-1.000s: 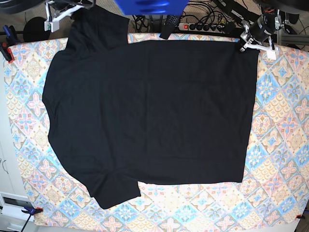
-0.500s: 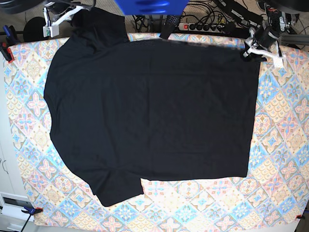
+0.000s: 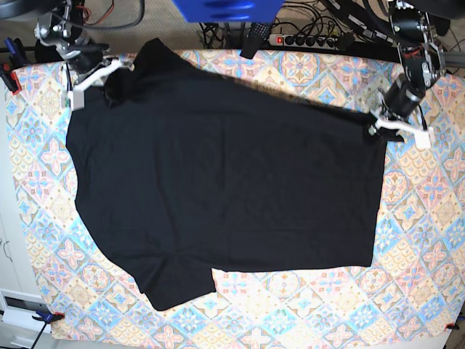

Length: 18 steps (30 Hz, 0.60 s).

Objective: Fold the T-shirt properly
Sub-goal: 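Lower the shirt and reposition both grippers along the collar edge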

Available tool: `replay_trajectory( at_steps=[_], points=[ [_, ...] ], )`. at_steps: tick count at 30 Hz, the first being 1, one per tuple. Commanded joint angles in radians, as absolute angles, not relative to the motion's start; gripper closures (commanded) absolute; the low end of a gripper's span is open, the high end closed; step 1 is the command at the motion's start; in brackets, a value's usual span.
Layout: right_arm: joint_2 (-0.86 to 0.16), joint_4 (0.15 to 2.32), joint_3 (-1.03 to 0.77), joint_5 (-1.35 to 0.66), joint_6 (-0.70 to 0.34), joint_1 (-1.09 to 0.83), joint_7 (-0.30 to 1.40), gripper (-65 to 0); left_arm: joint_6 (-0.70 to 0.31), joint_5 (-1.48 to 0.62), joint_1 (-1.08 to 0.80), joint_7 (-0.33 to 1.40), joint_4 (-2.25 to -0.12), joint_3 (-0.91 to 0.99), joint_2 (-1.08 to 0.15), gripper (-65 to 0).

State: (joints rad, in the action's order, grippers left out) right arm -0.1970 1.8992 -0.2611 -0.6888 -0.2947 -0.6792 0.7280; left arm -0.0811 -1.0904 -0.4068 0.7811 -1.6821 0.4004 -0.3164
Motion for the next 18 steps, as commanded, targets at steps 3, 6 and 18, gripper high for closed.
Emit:
replay_trajectory(
  at_steps=[3, 6, 18],
  points=[
    [-0.205, 1.913, -0.282, -0.7, -0.3, -0.604, 0.76, 0.0, -0.09, -1.104, -0.341, 0.768, -1.613, 0.404, -0.332, 0.0],
    [-0.205, 1.911, -0.305, -0.7, -0.3, -0.499, 0.819, 0.0, -0.09, -1.104, -0.278, 0.768, -1.526, 0.392, -0.332, 0.0],
    [-0.199, 1.739, -0.303, -0.696, -0.3, -0.22, 0.881, 0.0, -0.09, -0.955, -0.12, 0.76, -1.425, 0.346, -0.283, 0.0]
  ],
)
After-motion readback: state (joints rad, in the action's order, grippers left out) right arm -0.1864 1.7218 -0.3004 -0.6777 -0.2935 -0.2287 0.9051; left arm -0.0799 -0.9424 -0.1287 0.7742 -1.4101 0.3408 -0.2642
